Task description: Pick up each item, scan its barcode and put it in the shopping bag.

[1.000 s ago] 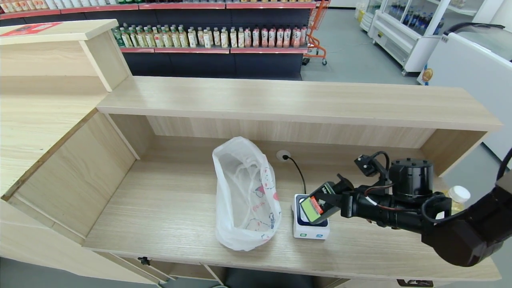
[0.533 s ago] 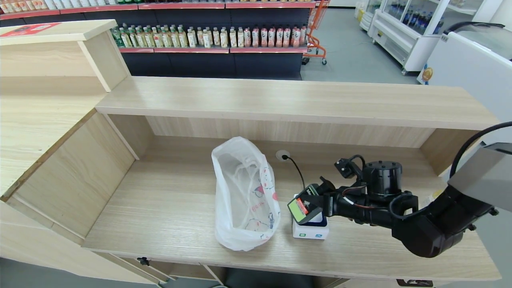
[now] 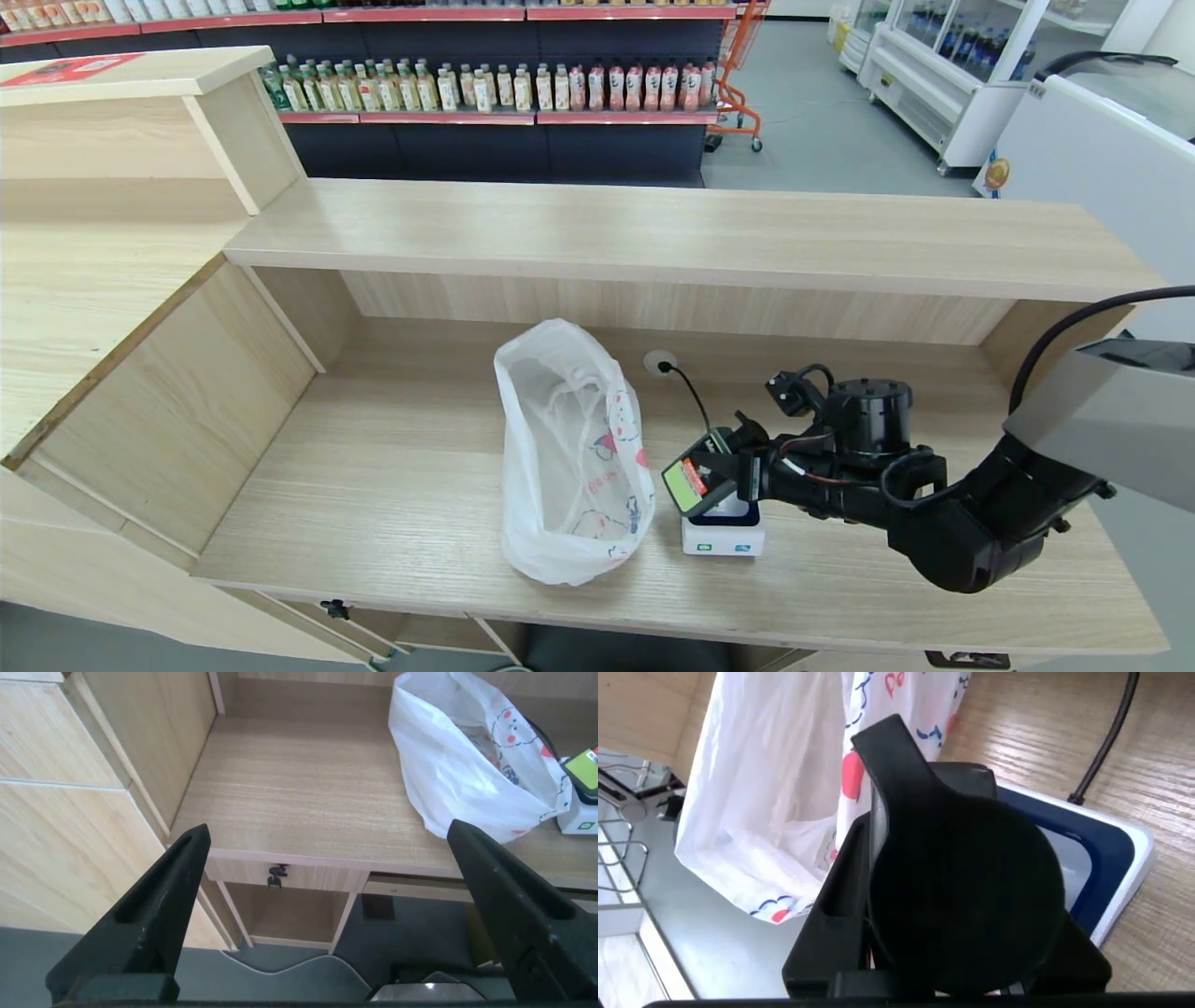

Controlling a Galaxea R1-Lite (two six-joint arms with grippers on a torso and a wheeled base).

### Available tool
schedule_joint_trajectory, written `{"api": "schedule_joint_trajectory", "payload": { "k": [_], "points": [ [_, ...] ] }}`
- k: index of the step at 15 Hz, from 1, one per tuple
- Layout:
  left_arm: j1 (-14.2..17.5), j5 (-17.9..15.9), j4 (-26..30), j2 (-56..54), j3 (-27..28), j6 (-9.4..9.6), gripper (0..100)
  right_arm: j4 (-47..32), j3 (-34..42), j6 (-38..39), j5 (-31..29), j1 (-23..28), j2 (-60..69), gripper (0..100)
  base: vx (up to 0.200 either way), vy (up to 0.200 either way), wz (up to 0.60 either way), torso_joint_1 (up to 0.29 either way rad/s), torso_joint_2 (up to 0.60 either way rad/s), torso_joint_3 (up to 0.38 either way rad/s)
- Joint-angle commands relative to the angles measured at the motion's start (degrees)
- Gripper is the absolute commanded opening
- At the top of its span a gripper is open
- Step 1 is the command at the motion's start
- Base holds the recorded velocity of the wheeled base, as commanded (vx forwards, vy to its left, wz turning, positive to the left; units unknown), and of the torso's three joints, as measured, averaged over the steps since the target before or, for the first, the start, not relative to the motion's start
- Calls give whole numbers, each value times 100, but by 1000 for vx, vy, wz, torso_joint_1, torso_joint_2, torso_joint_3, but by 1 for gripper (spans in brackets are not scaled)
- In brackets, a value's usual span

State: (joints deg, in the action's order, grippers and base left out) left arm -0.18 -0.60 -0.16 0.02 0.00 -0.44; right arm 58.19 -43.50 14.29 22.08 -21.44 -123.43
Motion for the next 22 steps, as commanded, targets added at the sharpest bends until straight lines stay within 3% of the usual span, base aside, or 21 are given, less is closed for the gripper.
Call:
{"api": "schedule_joint_trajectory", "payload": {
  "k": [1, 16, 22],
  "points": [
    [1, -2, -2, 6, 0, 0, 100, -35, 8, -14, -10, -27, -6, 0, 0, 0, 0, 0, 0, 0],
    [1, -2, -2, -2, 0, 0, 100, -97, 122, -242, -19, -44, 566, 0, 0, 0, 0, 0, 0, 0],
    [1, -2, -2, -2, 0, 0, 100, -255, 781, -919, -142, 448, 2315, 0, 0, 0, 0, 0, 0, 0]
  ]
}}
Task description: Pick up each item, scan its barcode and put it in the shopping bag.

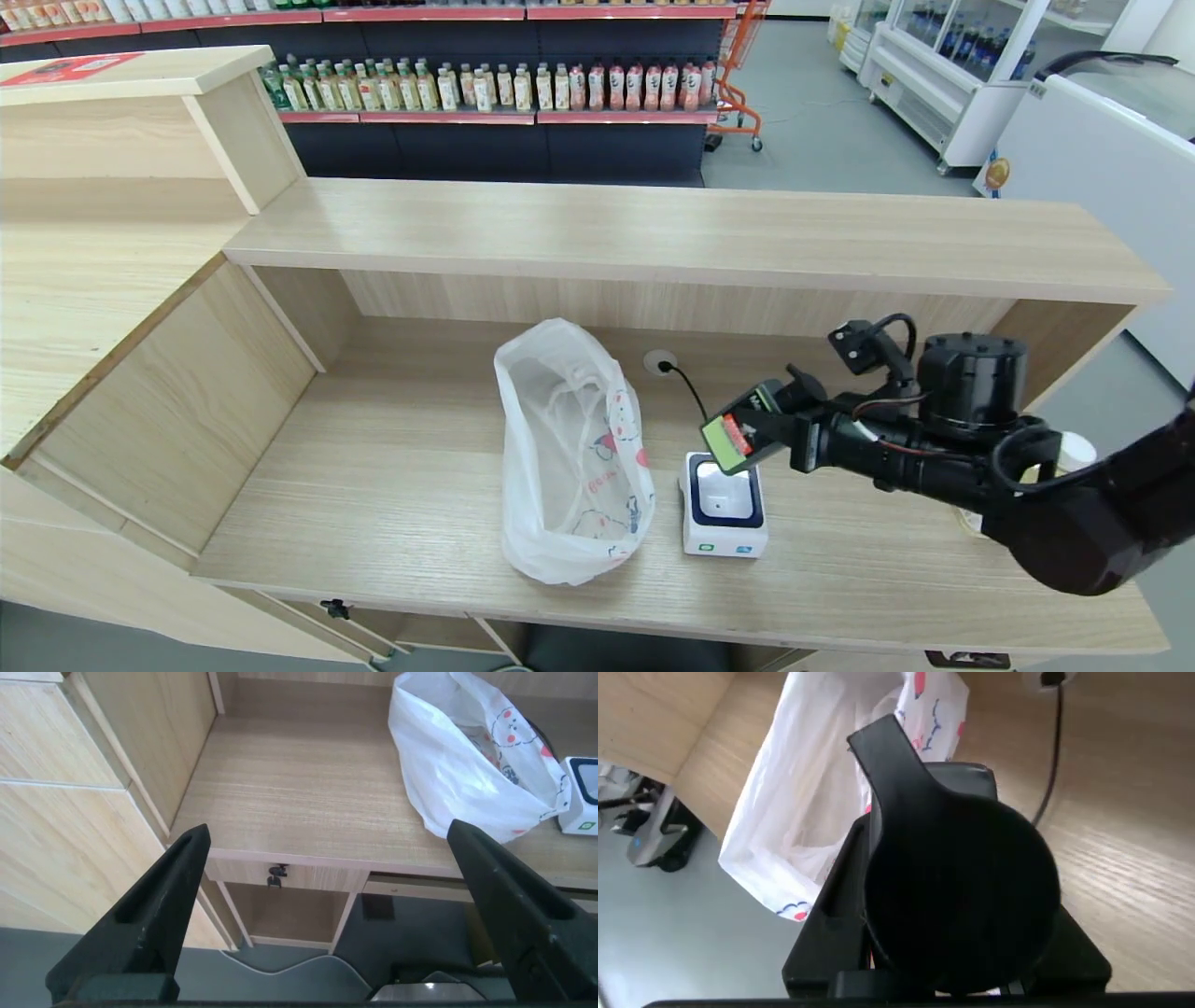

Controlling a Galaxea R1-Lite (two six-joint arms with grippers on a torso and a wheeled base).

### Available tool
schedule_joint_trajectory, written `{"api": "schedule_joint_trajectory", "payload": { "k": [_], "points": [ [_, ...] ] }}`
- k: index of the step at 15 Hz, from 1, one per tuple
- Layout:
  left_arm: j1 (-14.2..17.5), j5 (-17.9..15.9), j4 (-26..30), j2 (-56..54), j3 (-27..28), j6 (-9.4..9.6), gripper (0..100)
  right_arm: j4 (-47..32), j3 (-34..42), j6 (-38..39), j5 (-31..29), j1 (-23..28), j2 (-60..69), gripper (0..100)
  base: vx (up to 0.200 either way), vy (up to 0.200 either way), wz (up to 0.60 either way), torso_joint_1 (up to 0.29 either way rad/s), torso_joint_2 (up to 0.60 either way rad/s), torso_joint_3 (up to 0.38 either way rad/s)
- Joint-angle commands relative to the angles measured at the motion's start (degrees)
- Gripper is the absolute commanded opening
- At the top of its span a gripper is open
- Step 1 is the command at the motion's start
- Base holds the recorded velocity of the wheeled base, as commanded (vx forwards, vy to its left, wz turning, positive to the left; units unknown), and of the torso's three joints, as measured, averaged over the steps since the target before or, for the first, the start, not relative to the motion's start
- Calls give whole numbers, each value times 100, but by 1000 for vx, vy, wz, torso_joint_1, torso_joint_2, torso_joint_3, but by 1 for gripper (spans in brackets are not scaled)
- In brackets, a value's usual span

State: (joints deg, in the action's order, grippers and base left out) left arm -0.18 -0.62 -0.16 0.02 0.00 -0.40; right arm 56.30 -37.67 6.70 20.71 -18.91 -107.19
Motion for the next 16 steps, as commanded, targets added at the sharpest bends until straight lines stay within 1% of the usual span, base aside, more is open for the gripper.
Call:
{"api": "schedule_joint_trajectory", "payload": {
  "k": [1, 3, 5, 7, 9, 13, 16],
  "points": [
    [1, 1, -2, -2, 0, -4, 100, -277, 172, -301, -6, 256, 919, 0, 0, 200, 0, 7, 2, 7],
    [1, 1, -2, -2, 0, -4, 100, -497, 111, -301, 12, 238, 1034, 0, 0, 200, 0, -10, 0, 5],
    [1, 1, -2, -2, 0, -4, 100, -523, 146, -301, 56, 142, 1007, 0, 0, 200, 0, 29, 19, -2],
    [1, 1, -2, -2, 0, -4, 100, -514, 111, -301, 65, -8, 726, 0, 0, 200, 0, -7, -3, 5],
    [1, 1, -2, -2, 0, -4, 100, -497, -100, -301, 73, -148, 287, 0, 0, 200, 0, -2, 0, 5],
    [1, 1, -2, 6, 0, -4, 100, -470, -663, -328, 205, -438, -724, 0, 0, 0, 0, 0, 0, 0],
    [1, 1, -2, 6, 0, -4, 100, -409, -654, -389, 170, -570, -1111, 0, 0, 0, 0, 0, 0, 0]
  ]
}}
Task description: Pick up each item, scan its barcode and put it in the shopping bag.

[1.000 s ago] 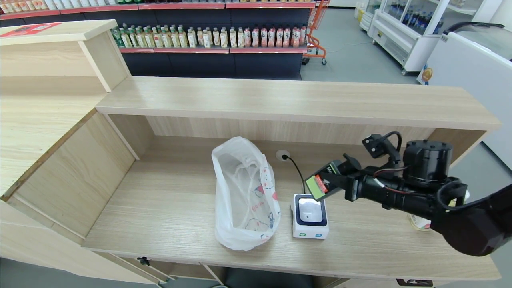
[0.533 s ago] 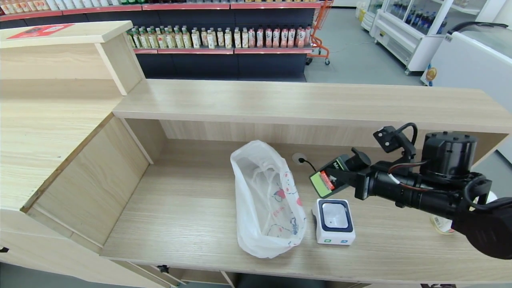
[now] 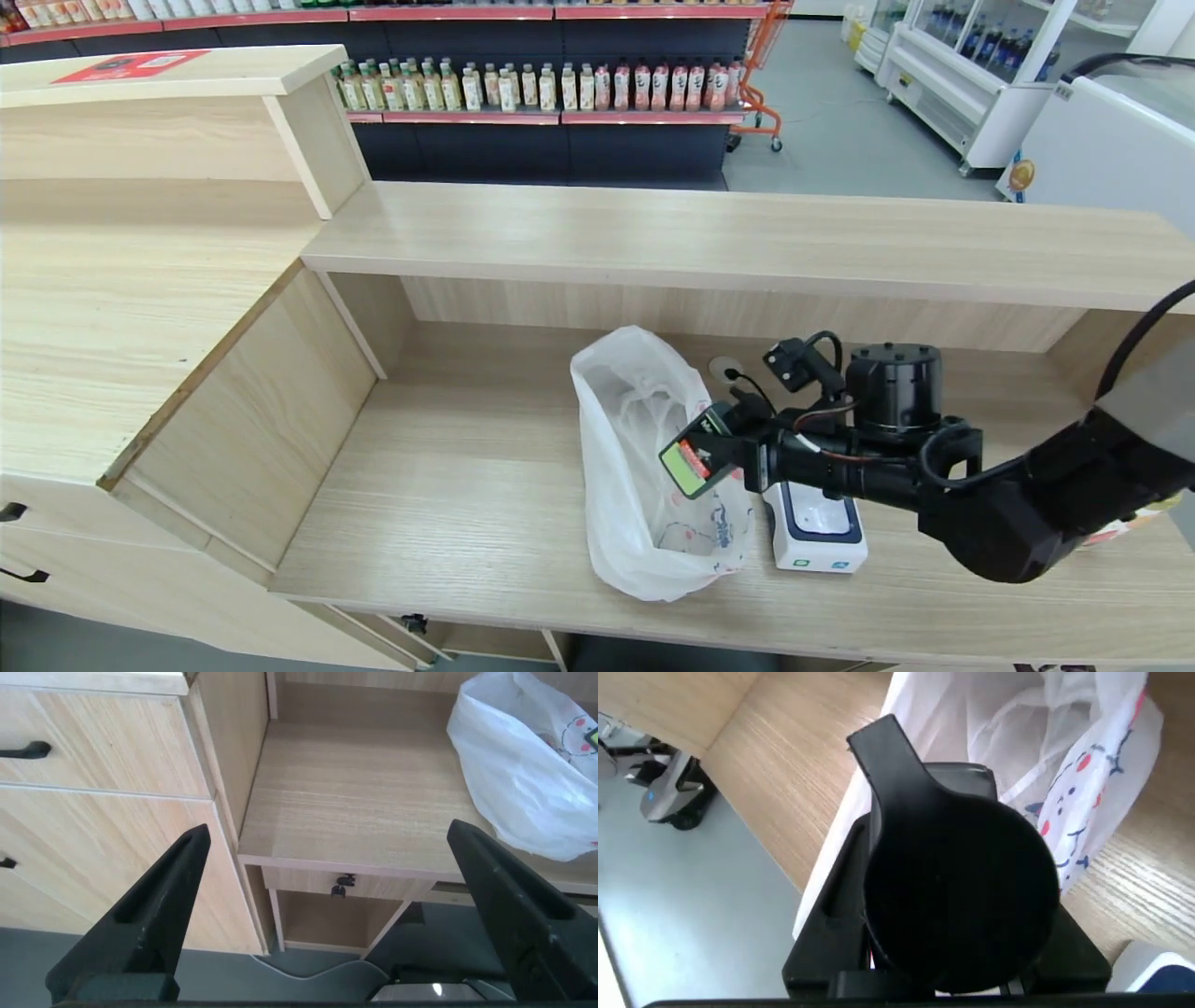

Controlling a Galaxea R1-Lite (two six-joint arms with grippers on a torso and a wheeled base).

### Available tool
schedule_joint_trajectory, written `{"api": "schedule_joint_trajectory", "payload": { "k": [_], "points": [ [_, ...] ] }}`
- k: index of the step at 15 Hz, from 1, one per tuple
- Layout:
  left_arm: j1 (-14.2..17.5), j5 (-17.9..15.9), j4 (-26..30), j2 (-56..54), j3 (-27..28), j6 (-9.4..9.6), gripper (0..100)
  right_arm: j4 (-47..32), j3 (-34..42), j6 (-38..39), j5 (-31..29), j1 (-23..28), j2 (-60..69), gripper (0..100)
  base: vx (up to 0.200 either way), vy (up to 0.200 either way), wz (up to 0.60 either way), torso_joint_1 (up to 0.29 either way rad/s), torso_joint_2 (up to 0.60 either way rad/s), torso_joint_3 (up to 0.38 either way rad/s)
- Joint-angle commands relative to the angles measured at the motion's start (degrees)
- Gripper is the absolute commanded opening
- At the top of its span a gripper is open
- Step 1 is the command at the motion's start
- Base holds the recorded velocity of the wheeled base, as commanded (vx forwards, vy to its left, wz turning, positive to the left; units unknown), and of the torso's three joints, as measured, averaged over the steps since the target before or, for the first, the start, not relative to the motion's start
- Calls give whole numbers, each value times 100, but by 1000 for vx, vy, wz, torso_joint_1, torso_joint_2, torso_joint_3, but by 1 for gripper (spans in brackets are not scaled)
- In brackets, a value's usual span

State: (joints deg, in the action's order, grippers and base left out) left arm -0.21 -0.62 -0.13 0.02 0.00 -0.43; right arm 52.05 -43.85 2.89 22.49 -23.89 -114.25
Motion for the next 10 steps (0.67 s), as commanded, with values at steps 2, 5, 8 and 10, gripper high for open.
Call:
{"api": "schedule_joint_trajectory", "payload": {
  "k": [2, 5, 8, 10],
  "points": [
    [3, 1, -4, 6, 0, -1, 100, 147, -45, -16, -8, -72, -598, 0, 0, 0, 0, 0, 0, 0],
    [3, 1, -4, -2, 0, -1, 100, 297, -1, -561, -17, -80, -941, 0, 0, 0, 0, 0, 0, 0],
    [3, 1, -4, 6, 0, -1, 100, 929, 8, -1054, -26, -133, -1372, 0, 0, 0, 0, 0, 0, 0],
    [3, 1, -4, -2, 0, -1, 100, 1052, -80, -1431, -26, -159, -1609, 0, 0, 0, 0, 0, 0, 0]
  ]
}}
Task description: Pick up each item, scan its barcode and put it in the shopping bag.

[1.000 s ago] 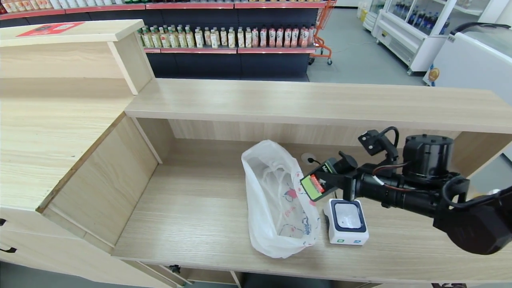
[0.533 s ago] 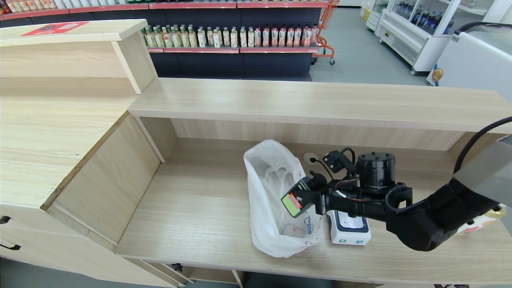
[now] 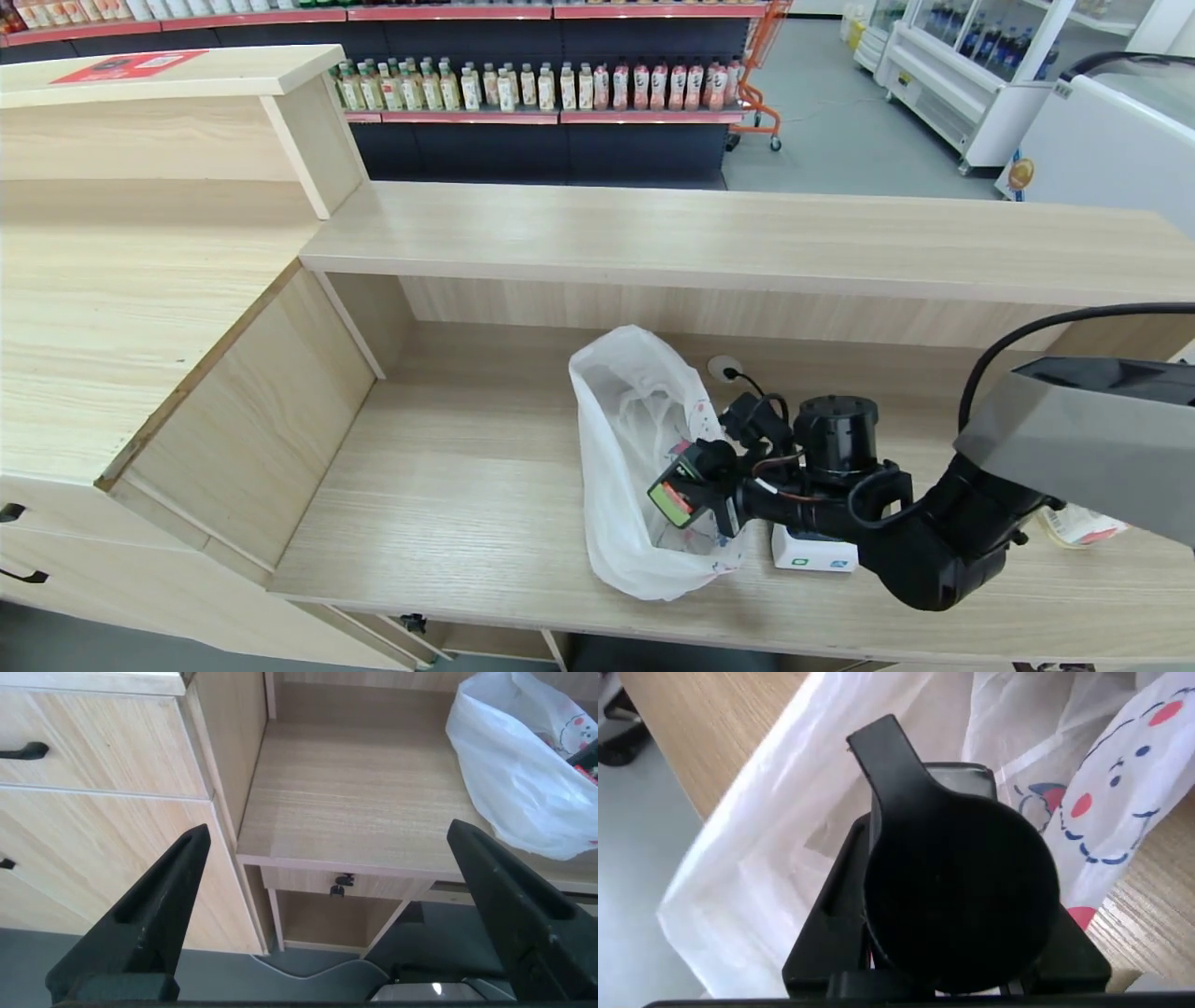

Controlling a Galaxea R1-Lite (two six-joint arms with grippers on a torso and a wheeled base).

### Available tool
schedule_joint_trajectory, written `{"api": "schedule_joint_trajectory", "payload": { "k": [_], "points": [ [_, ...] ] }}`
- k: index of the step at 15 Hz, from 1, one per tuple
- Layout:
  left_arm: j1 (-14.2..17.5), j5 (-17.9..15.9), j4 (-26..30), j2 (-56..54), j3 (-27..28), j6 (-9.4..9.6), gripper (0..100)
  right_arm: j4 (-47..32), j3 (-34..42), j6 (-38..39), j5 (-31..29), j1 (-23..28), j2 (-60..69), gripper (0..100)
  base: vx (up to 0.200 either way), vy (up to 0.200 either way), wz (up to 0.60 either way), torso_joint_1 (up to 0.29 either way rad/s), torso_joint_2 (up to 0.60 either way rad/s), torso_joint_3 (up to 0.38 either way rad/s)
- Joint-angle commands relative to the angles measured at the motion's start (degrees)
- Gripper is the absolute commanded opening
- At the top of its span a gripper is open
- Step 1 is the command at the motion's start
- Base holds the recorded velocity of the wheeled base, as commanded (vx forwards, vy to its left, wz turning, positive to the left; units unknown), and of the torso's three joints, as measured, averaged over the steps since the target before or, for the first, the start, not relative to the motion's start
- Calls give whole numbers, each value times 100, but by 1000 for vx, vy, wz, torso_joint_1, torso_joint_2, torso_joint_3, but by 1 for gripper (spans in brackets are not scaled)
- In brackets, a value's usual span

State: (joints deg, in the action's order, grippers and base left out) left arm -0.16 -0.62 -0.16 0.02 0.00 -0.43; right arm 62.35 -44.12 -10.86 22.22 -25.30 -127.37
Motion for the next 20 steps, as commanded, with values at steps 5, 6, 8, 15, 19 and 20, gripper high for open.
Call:
{"api": "schedule_joint_trajectory", "payload": {
  "k": [5, 6, 8, 15, 19, 20],
  "points": [
    [-2, 1, -2, 6, 0, -1, 100, 172, -238, -267, 10, -10, -517, 0, 0, 0, 0, 0, 0, 0],
    [-2, 1, -2, 6, 0, -1, 100, 198, -238, -276, 10, -10, -544, 0, 0, 0, 0, 0, 0, 0],
    [-2, 1, -2, 6, 0, -1, 100, 189, -211, -302, -8, -10, -517, 100, 0, 0, 0, 0, 0, 0],
    [-2, 1, -2, 6, 0, -1, 100, -118, -405, 779, -95, 209, 722, 100, 0, 0, 0, 0, 0, 0],
    [-2, 1, -2, 6, 0, -1, 100, -619, 773, 743, -183, 570, 2515, 100, 0, 0, 0, 0, 0, 0],
    [-2, 1, -2, 6, 0, -1, 100, -901, 1151, 699, -315, 666, 2946, 100, 0, 0, 0, 0, 0, 0]
  ]
}}
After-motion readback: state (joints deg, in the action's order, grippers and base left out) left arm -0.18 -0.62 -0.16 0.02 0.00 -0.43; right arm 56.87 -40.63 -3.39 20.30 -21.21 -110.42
